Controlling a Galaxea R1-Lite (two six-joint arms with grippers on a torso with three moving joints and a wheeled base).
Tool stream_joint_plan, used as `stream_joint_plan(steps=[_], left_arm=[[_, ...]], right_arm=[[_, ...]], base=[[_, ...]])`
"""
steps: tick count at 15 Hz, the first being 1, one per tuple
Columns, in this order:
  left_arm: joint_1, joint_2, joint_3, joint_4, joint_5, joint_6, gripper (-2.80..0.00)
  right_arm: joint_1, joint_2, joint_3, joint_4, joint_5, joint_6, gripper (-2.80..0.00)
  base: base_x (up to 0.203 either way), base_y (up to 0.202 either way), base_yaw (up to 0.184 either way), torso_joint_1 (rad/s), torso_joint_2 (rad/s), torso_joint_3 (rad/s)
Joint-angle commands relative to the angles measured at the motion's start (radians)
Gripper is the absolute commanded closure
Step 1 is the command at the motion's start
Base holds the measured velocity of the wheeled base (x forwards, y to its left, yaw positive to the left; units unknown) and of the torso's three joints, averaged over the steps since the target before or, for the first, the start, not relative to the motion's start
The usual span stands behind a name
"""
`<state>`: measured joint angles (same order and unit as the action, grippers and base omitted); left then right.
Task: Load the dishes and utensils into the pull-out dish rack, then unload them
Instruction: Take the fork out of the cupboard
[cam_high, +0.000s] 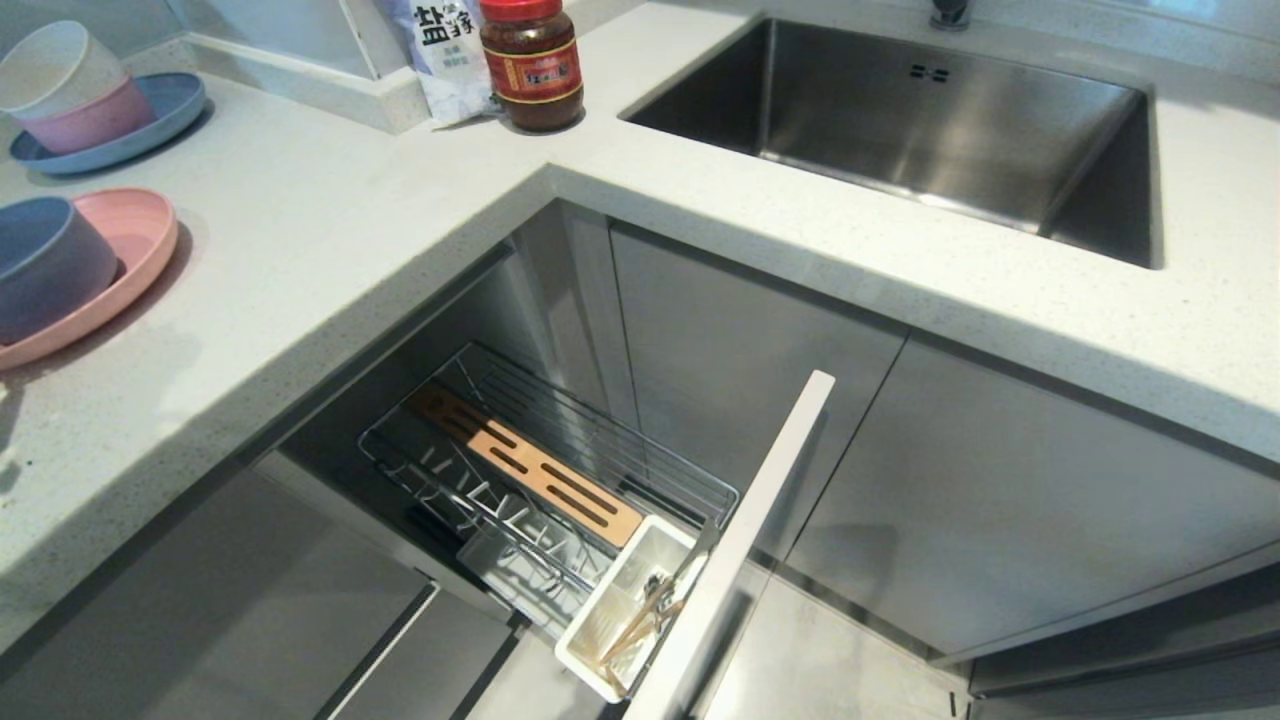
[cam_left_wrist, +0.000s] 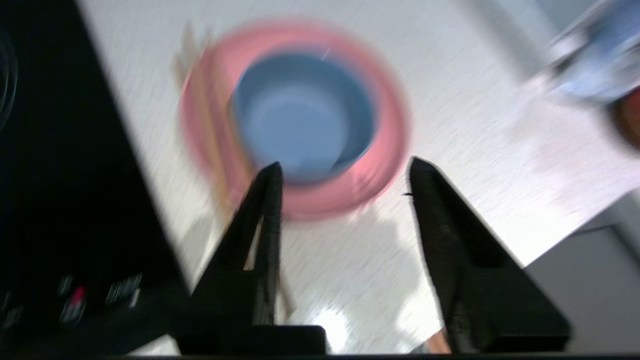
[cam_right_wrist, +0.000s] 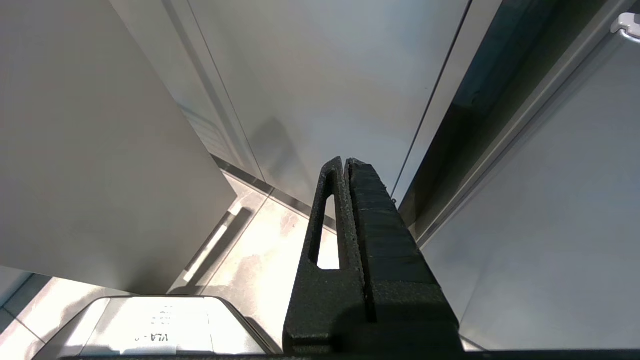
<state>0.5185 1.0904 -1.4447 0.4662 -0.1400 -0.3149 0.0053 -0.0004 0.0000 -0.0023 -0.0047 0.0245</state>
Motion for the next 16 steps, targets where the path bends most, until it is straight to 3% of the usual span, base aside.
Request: stream_joint_plan(steps=[1, 3, 5, 8, 13, 16], left_arm=[[-0.099, -0.021, -0.047, -0.058, 0.048, -0.015, 0.0], [-0.239, -0.012, -0.108, -0.076, 0.103, -0.07, 0.0], [-0.428, 0.004, -0.154, -0.084, 0.185, -0.142, 0.0], [-0.687, 0.038, -0.143, -0.084, 0.256, -0.257, 0.0], [-1.08, 0.12, -0.038, -0.051, 0.322, -0.299, 0.0], [-1.248, 0.226, 0.019, -0.02, 0.51, -0.304, 0.0]], right_arm=[[0.001, -0.004, 0.002, 0.0, 0.0, 0.0, 0.0], [-0.001, -0.004, 0.002, -0.001, 0.0, 0.0, 0.0], [0.001, -0.004, 0.002, 0.0, 0.0, 0.0, 0.0], [-0.001, -0.004, 0.002, 0.0, 0.0, 0.0, 0.0], [0.0, -0.004, 0.002, -0.001, 0.0, 0.0, 0.0], [0.001, -0.004, 0.002, -0.001, 0.0, 0.0, 0.0]], base=[[0.0, 0.0, 0.0, 0.0, 0.0, 0.0], [0.0, 0.0, 0.0, 0.0, 0.0, 0.0], [0.0, 0.0, 0.0, 0.0, 0.0, 0.0], [0.0, 0.0, 0.0, 0.0, 0.0, 0.0], [0.0, 0.0, 0.0, 0.0, 0.0, 0.0], [0.0, 0.0, 0.0, 0.0, 0.0, 0.0]])
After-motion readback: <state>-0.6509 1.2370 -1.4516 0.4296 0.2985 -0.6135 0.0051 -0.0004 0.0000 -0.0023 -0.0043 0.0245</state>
